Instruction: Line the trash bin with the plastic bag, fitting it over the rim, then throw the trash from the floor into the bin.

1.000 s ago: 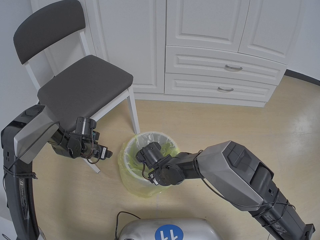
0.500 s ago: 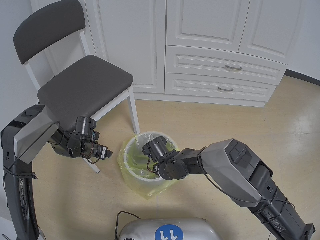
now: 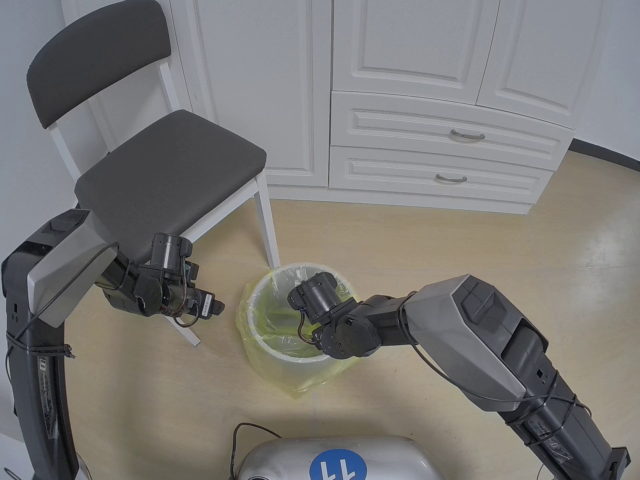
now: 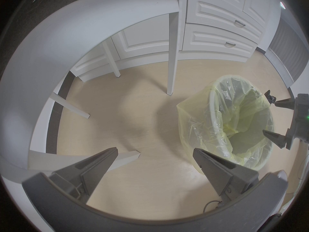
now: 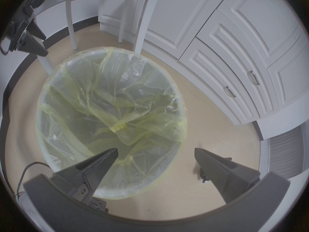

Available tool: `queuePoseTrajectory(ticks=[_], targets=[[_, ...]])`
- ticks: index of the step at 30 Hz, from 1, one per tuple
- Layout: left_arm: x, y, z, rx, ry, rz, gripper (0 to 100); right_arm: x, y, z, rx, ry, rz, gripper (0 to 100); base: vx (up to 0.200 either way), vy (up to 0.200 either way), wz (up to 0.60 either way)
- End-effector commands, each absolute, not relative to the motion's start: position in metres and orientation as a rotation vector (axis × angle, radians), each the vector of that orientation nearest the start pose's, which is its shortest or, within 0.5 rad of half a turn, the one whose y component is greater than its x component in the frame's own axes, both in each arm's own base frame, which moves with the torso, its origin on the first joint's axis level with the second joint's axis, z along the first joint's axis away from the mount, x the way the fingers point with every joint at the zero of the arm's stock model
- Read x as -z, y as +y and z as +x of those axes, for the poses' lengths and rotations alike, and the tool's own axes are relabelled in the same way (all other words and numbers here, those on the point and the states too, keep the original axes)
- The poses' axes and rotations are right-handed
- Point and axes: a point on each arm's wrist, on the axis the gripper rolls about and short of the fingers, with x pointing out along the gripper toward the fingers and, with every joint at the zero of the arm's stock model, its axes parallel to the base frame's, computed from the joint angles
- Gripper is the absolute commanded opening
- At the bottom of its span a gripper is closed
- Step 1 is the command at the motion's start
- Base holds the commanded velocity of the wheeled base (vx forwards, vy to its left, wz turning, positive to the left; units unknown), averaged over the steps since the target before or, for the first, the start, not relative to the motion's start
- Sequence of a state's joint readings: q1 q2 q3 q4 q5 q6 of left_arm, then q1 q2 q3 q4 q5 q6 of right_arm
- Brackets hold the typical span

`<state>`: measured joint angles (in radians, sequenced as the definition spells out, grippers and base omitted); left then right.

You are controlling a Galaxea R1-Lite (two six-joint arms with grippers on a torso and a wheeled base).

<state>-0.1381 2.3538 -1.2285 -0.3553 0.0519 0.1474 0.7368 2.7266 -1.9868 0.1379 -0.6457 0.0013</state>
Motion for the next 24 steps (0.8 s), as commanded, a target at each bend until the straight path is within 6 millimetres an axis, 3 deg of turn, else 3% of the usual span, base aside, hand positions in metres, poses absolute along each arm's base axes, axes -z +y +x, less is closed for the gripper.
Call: queuePoseTrajectory(ticks=[1, 7, 14, 21, 24], targets=[[-0.017, -0.058, 0.425, 0.138, 0.759, 0.213, 100, 0.012, 0.335, 0.385, -0.091, 0.691, -0.578, 100, 0.000, 0.000, 0.00], [-0.017, -0.058, 0.425, 0.138, 0.759, 0.213, 100, 0.015, 0.327, 0.369, -0.114, 0.740, -0.663, 100, 0.000, 0.000, 0.00], [-0.018, -0.058, 0.424, 0.138, 0.755, 0.213, 100, 0.013, 0.331, 0.368, -0.118, 0.726, -0.641, 100, 0.000, 0.000, 0.00], [-0.024, -0.057, 0.422, 0.149, 0.732, 0.202, 100, -0.019, 0.343, 0.362, -0.123, 0.659, -0.546, 100, 0.000, 0.000, 0.00], [-0.033, -0.059, 0.407, 0.244, 0.729, 0.173, 100, -0.032, 0.343, 0.359, -0.114, 0.645, -0.498, 100, 0.000, 0.000, 0.00]])
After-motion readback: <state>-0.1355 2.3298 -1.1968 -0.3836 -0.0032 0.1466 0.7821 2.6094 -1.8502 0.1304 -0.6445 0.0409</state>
